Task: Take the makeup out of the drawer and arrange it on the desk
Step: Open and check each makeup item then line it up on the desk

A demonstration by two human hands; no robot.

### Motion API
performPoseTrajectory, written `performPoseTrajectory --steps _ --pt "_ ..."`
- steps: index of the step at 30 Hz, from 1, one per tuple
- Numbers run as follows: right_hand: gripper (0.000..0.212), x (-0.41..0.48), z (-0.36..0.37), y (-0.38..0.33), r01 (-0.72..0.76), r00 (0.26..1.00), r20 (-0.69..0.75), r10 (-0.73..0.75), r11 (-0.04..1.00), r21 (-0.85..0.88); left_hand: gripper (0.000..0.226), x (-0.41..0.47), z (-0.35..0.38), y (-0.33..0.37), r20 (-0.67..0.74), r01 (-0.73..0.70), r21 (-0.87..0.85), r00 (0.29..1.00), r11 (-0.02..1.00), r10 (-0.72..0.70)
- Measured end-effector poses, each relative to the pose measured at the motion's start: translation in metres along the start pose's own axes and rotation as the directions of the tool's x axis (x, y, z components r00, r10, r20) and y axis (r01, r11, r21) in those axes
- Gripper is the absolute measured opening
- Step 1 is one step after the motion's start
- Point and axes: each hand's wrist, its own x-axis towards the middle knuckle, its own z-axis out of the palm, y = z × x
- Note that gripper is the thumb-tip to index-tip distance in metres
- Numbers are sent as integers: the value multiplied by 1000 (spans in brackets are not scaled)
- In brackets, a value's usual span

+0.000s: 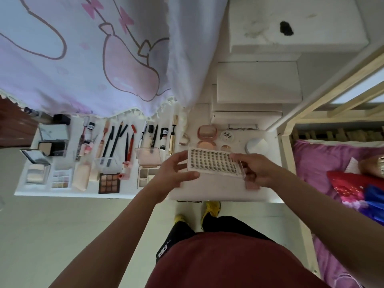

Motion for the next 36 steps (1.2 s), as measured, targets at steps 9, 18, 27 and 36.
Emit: performPoseTrajectory --steps 9,18,27,36 --pt "21 -48 72 -10 -41 982 188 -4 971 236 86 -33 -36 40 -1 -179 -351 982 919 191" --pt "25 -86 107 3 -95 961 275 8 948 303 87 -60 -51 52 40 -236 -428 959 873 279" --pt "20 -107 119 16 -67 960 279 -37 932 356 80 -72 -53 52 55 -282 -447 939 849 340" --pt "36 -119 119 18 286 943 -71 -324 904 -319 66 -68 -55 51 93 -231 -515 942 826 321"
